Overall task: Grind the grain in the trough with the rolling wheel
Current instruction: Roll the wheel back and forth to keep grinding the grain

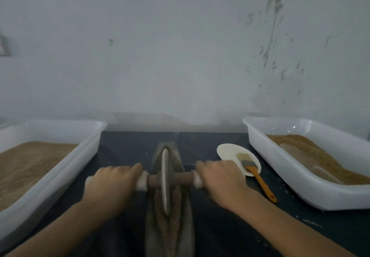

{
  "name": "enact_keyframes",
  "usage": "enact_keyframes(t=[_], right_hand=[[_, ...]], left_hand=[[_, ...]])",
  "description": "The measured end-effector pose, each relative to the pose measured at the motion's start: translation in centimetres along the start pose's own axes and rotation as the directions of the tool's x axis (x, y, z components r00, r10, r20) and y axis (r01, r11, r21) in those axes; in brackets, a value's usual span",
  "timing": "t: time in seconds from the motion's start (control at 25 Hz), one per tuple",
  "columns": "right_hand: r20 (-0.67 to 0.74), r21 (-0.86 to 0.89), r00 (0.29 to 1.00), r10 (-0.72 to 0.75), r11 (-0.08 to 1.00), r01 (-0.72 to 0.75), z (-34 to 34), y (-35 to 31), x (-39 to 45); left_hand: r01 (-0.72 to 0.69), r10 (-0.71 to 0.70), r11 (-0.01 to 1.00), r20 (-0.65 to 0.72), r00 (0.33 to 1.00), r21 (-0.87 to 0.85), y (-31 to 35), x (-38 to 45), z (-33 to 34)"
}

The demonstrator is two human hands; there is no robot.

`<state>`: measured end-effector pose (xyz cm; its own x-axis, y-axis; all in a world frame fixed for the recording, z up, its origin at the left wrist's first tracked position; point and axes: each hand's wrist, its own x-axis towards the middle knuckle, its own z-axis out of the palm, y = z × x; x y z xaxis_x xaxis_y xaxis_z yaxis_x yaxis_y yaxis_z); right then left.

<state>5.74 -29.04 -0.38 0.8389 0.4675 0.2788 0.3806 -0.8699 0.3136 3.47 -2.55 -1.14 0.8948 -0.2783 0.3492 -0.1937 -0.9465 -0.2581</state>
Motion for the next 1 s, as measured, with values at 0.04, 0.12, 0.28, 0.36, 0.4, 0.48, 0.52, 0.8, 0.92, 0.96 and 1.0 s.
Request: enact_keyframes(t=[0.04, 0.12, 0.28, 0.36, 0.4, 0.48, 0.52, 0.8, 0.92, 0.96, 1.0], right_hand=[[-0.045, -0.025, 0.999, 0.03, 0.999, -0.031, 0.5, 0.3, 2.4], [-0.093, -0.046, 0.991, 0.094, 0.994, -0.098, 1.2, 0.9, 6.1], [-0.032, 0.047, 0.998, 0.045, 0.998, -0.043, 1.5, 1.1, 4.9], [0.019, 0.147, 0.998, -0.066, 0.987, 0.062, 1.1, 0.9, 0.5], [0.039, 0.173, 0.993, -0.107, 0.98, 0.099, 0.5, 0.7, -1.6], [0.064, 0.158, 0.986, -0.156, 0.977, 0.144, -0.5, 0.7, -3.7], [0.063, 0.146, 0.985, -0.16, 0.978, 0.149, -0.5, 0.6, -3.7], [-0.158, -0.016, 0.986, 0.043, 0.999, -0.046, 2.0, -0.1, 6.2], [-0.134, 0.043, 0.985, 0.111, 0.993, -0.106, 2.2, 0.5, 6.7], [-0.086, 0.095, 0.991, 0.099, 0.991, -0.091, 2.2, 0.5, 5.4], [-0.037, 0.159, 0.997, 0.066, 0.986, -0.06, 2.1, 0.4, 3.5]], left_hand=[[0.05, -0.05, 0.999, 0.001, 0.999, -0.007, -0.4, 2.0, 0.8], [0.107, -0.107, 0.994, -0.011, 0.994, -0.004, -0.8, 5.6, 1.6], [0.094, -0.094, 0.995, 0.005, 0.996, 0.037, -0.5, 4.8, 1.0], [0.018, -0.018, 1.0, 0.049, 0.999, 0.001, -0.3, 0.7, 0.7], [-0.005, 0.007, 0.999, 0.064, 0.998, -0.035, -0.2, -1.4, 0.4], [-0.008, 0.018, 0.996, 0.113, 0.993, -0.09, -0.5, -3.9, -0.2], [-0.003, 0.018, 0.995, 0.145, 0.989, -0.103, -0.5, -4.1, -0.3], [0.069, -0.068, 0.998, 0.047, 0.997, -0.006, -0.5, 5.7, 1.7], [0.076, -0.076, 0.994, -0.011, 0.997, 0.077, 0.0, 7.2, 1.0], [0.056, -0.055, 0.995, -0.01, 0.998, 0.085, 0.3, 6.3, 0.6], [0.022, -0.022, 0.997, -0.001, 1.0, 0.075, 0.6, 4.7, 0.2]])
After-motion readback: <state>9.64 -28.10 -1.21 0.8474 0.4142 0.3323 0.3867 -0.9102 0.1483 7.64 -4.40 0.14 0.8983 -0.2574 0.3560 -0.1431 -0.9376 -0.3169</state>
